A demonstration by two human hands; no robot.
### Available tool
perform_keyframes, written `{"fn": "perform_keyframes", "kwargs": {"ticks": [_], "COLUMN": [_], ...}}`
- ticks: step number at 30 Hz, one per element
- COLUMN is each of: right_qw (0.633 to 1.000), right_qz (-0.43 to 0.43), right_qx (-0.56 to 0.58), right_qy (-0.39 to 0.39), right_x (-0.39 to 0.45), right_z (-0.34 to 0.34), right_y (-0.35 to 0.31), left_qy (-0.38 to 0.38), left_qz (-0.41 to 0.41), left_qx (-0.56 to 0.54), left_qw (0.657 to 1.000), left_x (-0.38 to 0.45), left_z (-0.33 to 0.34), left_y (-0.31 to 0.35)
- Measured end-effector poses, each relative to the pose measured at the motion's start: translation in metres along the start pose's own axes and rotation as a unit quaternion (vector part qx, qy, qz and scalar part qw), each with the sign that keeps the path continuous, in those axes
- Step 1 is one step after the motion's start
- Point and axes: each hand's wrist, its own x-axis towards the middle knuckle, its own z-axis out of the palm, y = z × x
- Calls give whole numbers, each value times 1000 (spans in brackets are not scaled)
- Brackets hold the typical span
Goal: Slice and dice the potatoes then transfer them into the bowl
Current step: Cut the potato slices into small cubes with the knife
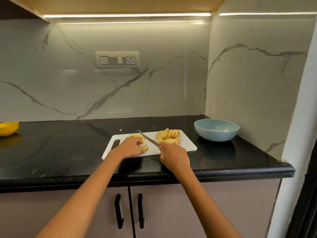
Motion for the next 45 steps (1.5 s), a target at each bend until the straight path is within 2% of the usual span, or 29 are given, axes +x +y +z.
{"fn": "perform_keyframes", "kwargs": {"ticks": [4, 10, 22, 26, 32, 36, 45], "right_qw": [998, 996, 994, 996, 996, 996, 995], "right_qz": [37, 8, -2, 34, 69, 65, 30], "right_qx": [-33, -76, -106, -82, -54, -58, -96], "right_qy": [-30, -39, -29, -22, -19, -18, -24], "right_x": [-4, -11, -24, -25, -31, -33, -33], "right_z": [-6, -7, -11, -11, -9, -9, -9], "right_y": [-6, -20, -32, -32, -36, -40, -45], "left_qy": [120, 131, 109, 103, 134, 111, 113], "left_qz": [-25, -24, -17, -9, -15, -27, -30], "left_qx": [-173, -238, -250, -246, -240, -229, -217], "left_qw": [977, 962, 962, 964, 961, 967, 969], "left_x": [-13, -15, -8, -10, -11, -12, -13], "left_z": [17, 17, 20, 20, 21, 21, 19], "left_y": [-11, -12, -7, -7, -4, -5, -2]}}
